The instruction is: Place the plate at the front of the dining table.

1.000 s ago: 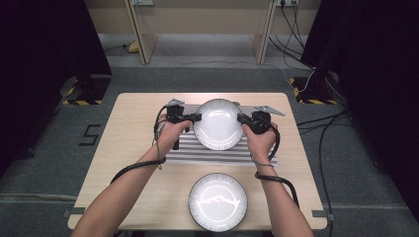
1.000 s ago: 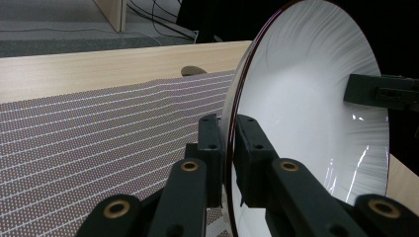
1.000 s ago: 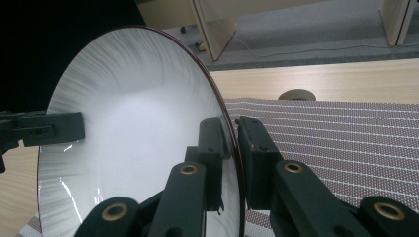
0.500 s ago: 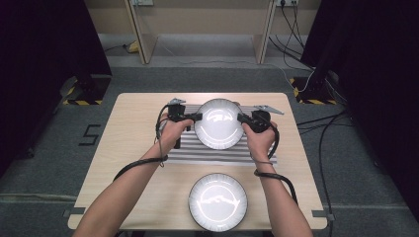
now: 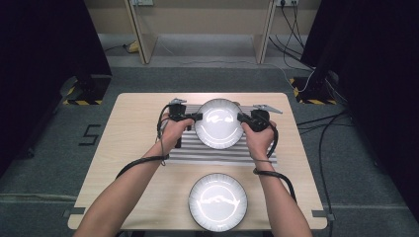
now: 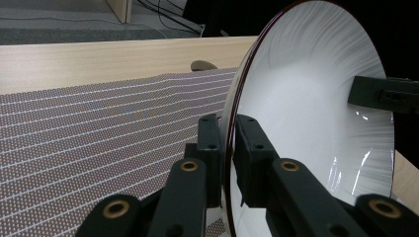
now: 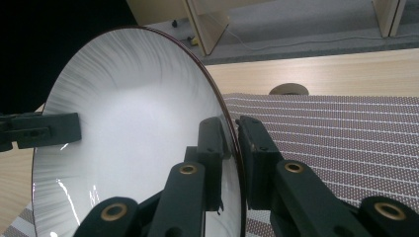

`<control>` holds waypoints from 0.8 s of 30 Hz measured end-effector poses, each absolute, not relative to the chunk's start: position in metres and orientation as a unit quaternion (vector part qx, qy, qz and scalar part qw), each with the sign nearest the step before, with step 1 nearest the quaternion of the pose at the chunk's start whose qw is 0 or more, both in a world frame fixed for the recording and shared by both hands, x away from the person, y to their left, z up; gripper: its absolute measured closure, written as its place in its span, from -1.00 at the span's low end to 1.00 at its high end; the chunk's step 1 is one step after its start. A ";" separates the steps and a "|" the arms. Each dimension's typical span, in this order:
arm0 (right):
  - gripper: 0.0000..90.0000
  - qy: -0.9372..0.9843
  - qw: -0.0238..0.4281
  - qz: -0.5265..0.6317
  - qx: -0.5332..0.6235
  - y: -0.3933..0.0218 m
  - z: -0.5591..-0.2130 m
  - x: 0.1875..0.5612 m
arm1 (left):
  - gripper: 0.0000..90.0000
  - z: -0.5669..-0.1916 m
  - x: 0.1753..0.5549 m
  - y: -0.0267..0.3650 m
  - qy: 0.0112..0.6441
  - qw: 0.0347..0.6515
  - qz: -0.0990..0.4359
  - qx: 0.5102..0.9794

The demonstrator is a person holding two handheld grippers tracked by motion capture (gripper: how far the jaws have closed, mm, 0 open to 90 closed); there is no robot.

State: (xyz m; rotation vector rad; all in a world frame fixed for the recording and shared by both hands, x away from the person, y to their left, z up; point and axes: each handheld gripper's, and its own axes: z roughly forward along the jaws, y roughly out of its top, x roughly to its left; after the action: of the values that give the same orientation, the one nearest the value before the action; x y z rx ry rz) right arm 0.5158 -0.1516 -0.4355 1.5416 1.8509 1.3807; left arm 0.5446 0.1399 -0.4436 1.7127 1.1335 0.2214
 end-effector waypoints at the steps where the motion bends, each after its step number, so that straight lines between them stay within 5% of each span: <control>1: 0.79 0.656 0.182 0.488 0.546 -0.151 -0.435 0.516 | 0.80 -0.444 0.545 0.140 0.472 0.512 0.091 0.712; 24: 0.80 0.660 0.181 0.471 0.556 -0.150 -0.447 0.527 | 0.78 -0.460 0.558 0.136 0.485 0.497 0.082 0.715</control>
State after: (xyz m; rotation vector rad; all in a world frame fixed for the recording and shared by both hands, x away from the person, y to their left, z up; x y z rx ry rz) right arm 0.5268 -0.1500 -0.4474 1.5709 1.8648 1.3303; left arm 0.5575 0.1363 -0.4596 1.7316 1.1755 0.1988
